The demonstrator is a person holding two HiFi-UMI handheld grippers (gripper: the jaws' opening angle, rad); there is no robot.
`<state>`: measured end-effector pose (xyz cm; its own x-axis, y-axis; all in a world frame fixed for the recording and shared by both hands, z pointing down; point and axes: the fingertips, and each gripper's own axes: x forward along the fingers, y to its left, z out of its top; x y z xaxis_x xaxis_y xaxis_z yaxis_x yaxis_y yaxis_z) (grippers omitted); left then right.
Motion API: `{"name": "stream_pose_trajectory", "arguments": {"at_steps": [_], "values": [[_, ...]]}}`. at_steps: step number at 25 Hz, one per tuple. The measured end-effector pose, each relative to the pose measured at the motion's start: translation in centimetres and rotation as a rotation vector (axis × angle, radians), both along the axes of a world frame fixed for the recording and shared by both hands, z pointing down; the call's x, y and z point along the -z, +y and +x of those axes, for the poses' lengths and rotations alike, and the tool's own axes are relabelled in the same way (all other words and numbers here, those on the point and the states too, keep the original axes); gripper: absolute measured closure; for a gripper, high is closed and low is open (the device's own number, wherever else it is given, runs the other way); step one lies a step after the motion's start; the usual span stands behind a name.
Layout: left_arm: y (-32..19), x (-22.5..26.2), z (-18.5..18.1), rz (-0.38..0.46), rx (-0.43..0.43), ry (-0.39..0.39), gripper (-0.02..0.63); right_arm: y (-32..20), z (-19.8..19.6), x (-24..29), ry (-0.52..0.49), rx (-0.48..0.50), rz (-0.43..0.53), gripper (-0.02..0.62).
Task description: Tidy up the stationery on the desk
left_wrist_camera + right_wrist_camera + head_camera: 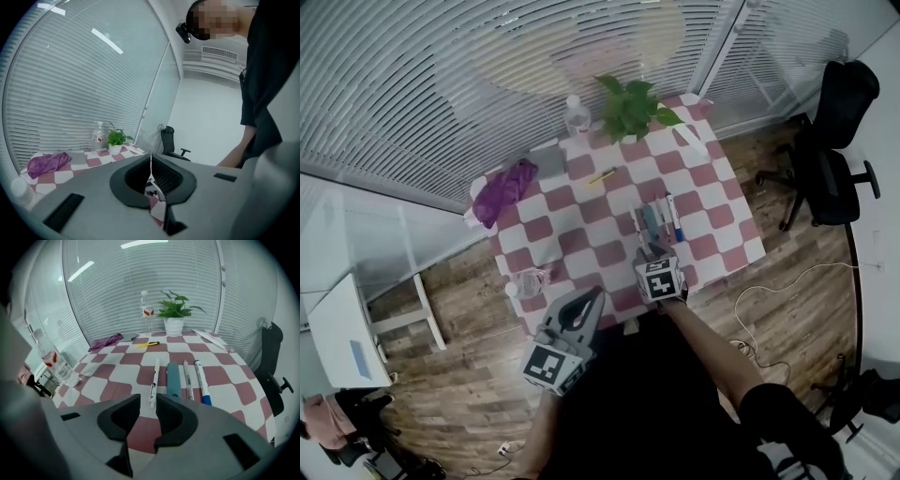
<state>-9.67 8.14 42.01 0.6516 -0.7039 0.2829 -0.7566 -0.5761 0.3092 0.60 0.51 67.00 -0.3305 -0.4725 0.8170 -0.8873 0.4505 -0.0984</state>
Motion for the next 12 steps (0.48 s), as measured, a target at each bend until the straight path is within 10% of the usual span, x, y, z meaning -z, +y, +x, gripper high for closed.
{"name": "stream_pose_trajectory", "arguments": {"at_steps": [12], "values": [[-5.7,-3.1,3.5,-0.028,0.043,-0.030,0.572,-1.2,5.4,6.9,-0.124,0.020,0.083,0.542]]}}
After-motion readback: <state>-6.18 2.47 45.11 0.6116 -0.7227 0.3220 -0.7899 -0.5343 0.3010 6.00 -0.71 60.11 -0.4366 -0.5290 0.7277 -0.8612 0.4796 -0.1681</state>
